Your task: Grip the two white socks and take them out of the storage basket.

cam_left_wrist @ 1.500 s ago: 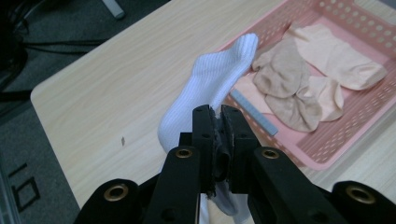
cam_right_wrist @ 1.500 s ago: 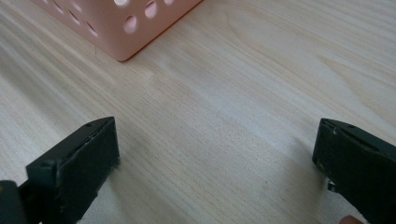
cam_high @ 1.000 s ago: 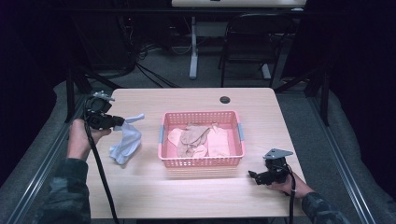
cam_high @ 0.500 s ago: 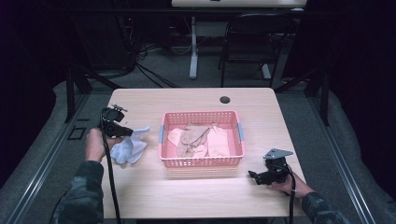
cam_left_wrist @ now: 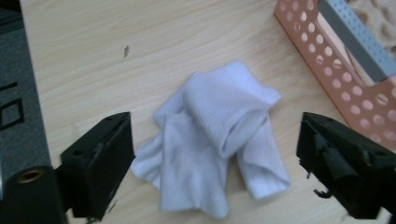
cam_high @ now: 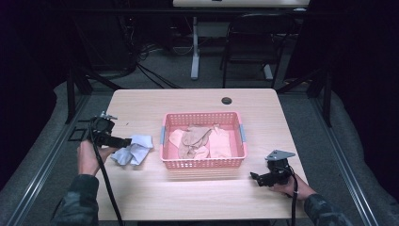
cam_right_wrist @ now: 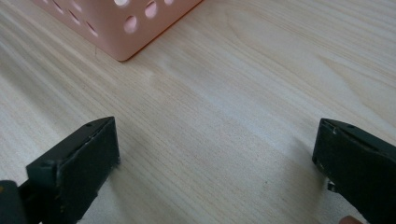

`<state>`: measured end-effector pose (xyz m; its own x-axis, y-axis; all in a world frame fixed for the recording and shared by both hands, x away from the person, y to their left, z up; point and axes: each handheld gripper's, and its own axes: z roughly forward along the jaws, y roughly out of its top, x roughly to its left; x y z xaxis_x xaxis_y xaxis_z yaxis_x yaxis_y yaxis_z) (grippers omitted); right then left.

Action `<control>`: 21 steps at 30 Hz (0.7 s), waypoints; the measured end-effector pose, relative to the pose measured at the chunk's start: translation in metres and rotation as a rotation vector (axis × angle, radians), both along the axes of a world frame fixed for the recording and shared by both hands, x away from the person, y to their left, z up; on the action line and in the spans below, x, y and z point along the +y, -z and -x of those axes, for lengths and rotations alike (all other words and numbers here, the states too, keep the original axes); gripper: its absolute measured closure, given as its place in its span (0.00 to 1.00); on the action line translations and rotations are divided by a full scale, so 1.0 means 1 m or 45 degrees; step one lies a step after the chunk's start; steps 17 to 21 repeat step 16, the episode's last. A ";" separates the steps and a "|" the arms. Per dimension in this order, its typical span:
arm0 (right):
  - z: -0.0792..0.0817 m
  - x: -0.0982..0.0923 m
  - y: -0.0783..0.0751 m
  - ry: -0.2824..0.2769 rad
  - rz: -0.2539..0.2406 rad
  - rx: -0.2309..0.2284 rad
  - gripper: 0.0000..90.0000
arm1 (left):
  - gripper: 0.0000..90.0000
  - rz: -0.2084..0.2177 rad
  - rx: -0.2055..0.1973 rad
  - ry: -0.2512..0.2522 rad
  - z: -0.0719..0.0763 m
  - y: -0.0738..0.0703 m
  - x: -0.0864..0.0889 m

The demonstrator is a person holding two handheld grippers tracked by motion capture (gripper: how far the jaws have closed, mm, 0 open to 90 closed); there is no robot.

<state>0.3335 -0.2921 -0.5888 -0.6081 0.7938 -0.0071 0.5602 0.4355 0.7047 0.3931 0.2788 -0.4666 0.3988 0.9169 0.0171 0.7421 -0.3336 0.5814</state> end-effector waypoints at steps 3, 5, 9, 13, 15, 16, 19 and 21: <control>0.000 0.000 0.000 0.001 0.001 0.001 0.00 | 0.03 0.009 -0.025 -0.021 0.018 0.005 0.005; 0.000 0.000 0.000 0.001 0.000 0.000 0.00 | 0.00 0.001 -0.030 -0.036 0.028 0.011 0.008; 0.000 0.000 0.000 0.002 0.000 0.002 0.00 | 0.00 0.018 -0.064 -0.078 0.051 0.028 0.016; 0.000 0.000 0.000 -0.002 -0.001 0.004 0.00 | 0.00 0.061 -0.097 -0.133 0.063 0.044 0.024; 0.000 0.000 0.000 0.000 -0.003 0.002 0.00 | 0.00 0.060 -0.092 -0.147 0.064 0.047 0.028; 0.000 0.000 0.000 -0.002 -0.001 0.003 0.00 | 0.00 0.064 -0.104 -0.164 0.064 0.047 0.031; 0.000 0.000 0.000 -0.002 -0.001 0.003 0.00 | 0.00 0.064 -0.104 -0.164 0.064 0.047 0.031; 0.000 0.000 0.000 -0.002 -0.001 0.003 0.00 | 0.00 0.064 -0.104 -0.164 0.064 0.047 0.031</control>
